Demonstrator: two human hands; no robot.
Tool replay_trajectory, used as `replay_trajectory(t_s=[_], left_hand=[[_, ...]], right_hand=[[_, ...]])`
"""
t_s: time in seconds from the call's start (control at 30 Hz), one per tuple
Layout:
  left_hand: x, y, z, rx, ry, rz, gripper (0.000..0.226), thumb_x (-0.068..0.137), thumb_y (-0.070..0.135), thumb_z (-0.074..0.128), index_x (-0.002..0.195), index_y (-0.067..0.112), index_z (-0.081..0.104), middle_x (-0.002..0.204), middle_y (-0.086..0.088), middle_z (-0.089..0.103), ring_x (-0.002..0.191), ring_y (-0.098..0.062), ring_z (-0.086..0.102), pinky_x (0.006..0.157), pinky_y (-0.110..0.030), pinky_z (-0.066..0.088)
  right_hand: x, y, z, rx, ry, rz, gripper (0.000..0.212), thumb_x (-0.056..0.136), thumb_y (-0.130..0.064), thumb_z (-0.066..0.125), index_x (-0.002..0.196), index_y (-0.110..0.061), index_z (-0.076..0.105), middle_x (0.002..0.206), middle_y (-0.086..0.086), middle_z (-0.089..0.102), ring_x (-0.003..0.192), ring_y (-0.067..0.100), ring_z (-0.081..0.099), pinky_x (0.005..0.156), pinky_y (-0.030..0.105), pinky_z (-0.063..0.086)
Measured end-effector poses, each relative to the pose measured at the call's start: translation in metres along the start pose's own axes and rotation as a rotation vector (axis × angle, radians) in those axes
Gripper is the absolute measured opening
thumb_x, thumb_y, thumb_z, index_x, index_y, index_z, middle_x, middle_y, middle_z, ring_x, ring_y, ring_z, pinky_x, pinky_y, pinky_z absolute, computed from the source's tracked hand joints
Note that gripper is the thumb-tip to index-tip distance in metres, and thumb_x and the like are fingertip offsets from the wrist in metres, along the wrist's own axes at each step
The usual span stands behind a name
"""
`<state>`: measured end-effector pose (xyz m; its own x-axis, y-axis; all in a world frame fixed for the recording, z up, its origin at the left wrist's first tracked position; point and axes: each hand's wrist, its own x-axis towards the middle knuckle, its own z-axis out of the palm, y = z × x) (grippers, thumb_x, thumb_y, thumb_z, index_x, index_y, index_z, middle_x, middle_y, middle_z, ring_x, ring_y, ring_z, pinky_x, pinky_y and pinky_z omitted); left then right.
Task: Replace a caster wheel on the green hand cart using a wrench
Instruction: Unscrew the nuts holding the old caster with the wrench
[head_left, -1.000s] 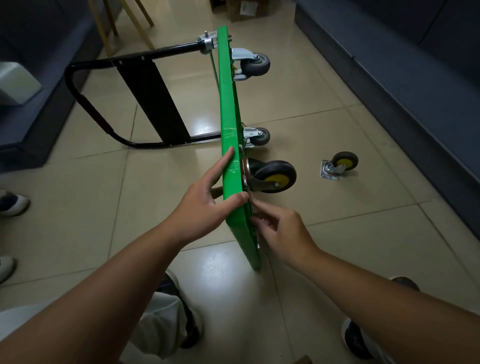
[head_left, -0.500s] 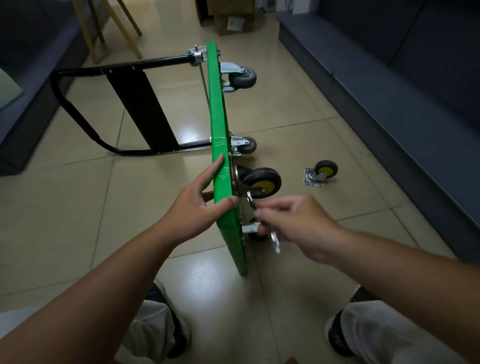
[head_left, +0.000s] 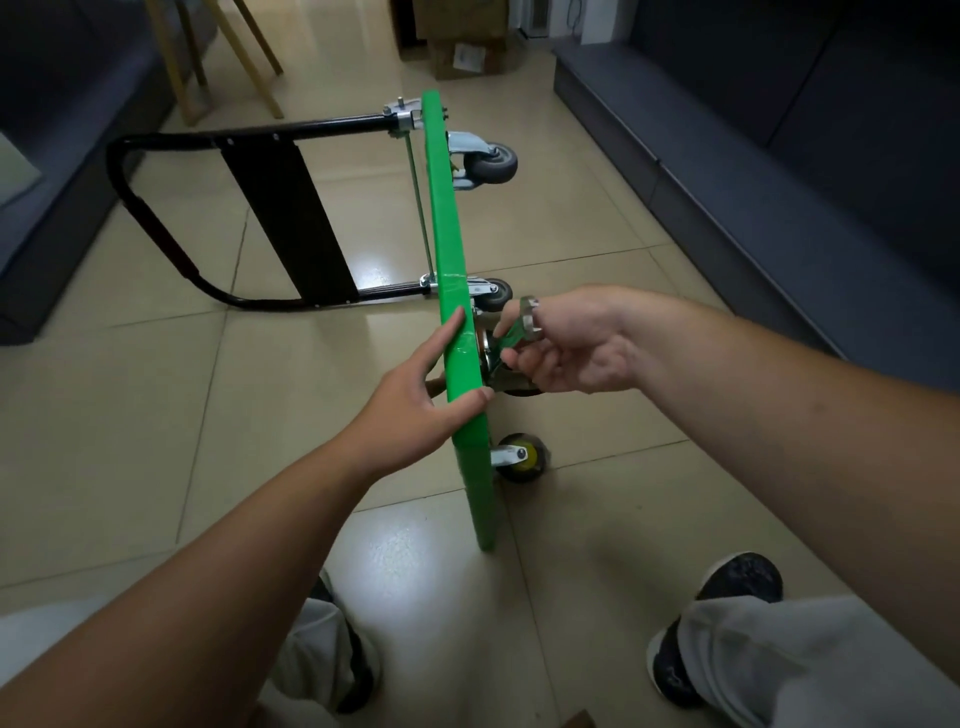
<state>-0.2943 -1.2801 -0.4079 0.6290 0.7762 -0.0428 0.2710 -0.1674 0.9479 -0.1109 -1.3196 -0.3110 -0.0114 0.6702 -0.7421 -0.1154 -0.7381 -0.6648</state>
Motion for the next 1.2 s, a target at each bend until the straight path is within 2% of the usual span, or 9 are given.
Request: replay_trajectory(t_s=[0.17,0.3,0.57,0.67,0.77,0.87,0.97,1.07,1.2], left_hand=[[-0.001,-0.001,-0.001,0.002,-0.022,-0.004,0.084,0.090,0.032,0.076,0.151,0.060,0.026,0.158,0.014,0.040,0.131,-0.019,0.057,0.107,-0.048,0.050],[-0.002,0.000,-0.002,0.038,-0.045,0.001,0.083,0.093,0.034,0.072,0.154,0.057,0.020,0.162,0.018,0.031,0.138,-0.016,0.050,0.109,-0.045,0.049],[-0.001,0.001,-0.001,0.030,-0.062,0.001,0.086,0.092,0.035,0.073,0.155,0.055,0.019,0.159,0.017,0.037,0.135,-0.012,0.053,0.111,-0.045,0.047],[-0.001,-0.001,-0.003,0.048,-0.073,0.002,0.085,0.093,0.036,0.071,0.154,0.059,0.017,0.165,0.015,0.026,0.142,-0.018,0.045,0.111,-0.047,0.047],[-0.002,0.000,-0.004,0.055,-0.063,-0.021,0.083,0.096,0.030,0.068,0.154,0.059,0.016,0.167,0.014,0.021,0.143,-0.019,0.044,0.110,-0.044,0.048],[-0.004,0.001,-0.003,0.054,-0.055,-0.030,0.082,0.096,0.028,0.067,0.154,0.058,0.017,0.166,0.017,0.021,0.141,-0.019,0.046,0.108,-0.043,0.050],[-0.004,0.001,-0.004,0.045,-0.055,-0.041,0.082,0.096,0.028,0.067,0.154,0.059,0.018,0.165,0.018,0.022,0.141,-0.022,0.046,0.103,-0.047,0.054],[-0.003,0.001,-0.004,0.041,-0.059,-0.048,0.082,0.096,0.028,0.067,0.154,0.059,0.018,0.165,0.017,0.022,0.141,-0.024,0.045,0.099,-0.047,0.056],[-0.001,0.002,-0.002,0.056,-0.049,-0.040,0.082,0.095,0.030,0.069,0.153,0.059,0.020,0.160,0.021,0.023,0.140,-0.023,0.045,0.101,-0.044,0.055]], right_hand=[[0.000,0.002,0.004,-0.072,-0.019,-0.010,0.021,0.102,-0.025,0.049,0.096,-0.010,0.062,0.059,-0.002,0.054,0.036,0.002,0.038,0.037,0.007,0.028],[-0.001,0.013,0.004,-0.095,-0.037,-0.028,0.026,0.101,-0.023,0.051,0.081,-0.010,0.061,0.059,-0.004,0.054,0.041,0.002,0.035,0.041,0.008,0.027],[0.005,0.013,0.008,-0.172,-0.054,-0.050,0.022,0.100,-0.019,0.052,0.087,-0.008,0.064,0.062,-0.003,0.056,0.050,0.002,0.036,0.050,0.013,0.028],[0.005,0.040,0.007,-0.142,0.053,-0.149,0.018,0.097,-0.012,0.059,0.106,0.000,0.070,0.075,0.008,0.063,0.059,0.009,0.046,0.056,0.018,0.034],[0.010,0.071,0.005,-0.053,0.143,-0.311,0.019,0.094,-0.009,0.066,0.112,-0.005,0.071,0.069,0.009,0.066,0.070,0.020,0.056,0.052,0.021,0.042],[0.023,0.107,0.002,-0.141,0.178,-0.515,0.033,0.093,-0.008,0.068,0.126,-0.012,0.068,0.092,0.015,0.076,0.080,0.022,0.072,0.071,0.035,0.059],[0.041,0.137,0.003,-0.308,0.275,-0.665,0.043,0.094,-0.010,0.067,0.135,-0.024,0.060,0.113,0.023,0.070,0.107,0.034,0.066,0.092,0.049,0.055],[0.059,0.153,0.009,-0.318,0.345,-0.767,0.049,0.096,-0.016,0.065,0.137,-0.039,0.054,0.114,0.014,0.071,0.106,0.034,0.066,0.088,0.051,0.057],[0.059,0.164,0.008,-0.458,0.386,-0.806,0.049,0.095,-0.028,0.059,0.141,-0.044,0.048,0.089,0.003,0.069,0.075,0.017,0.062,0.071,0.041,0.056]])
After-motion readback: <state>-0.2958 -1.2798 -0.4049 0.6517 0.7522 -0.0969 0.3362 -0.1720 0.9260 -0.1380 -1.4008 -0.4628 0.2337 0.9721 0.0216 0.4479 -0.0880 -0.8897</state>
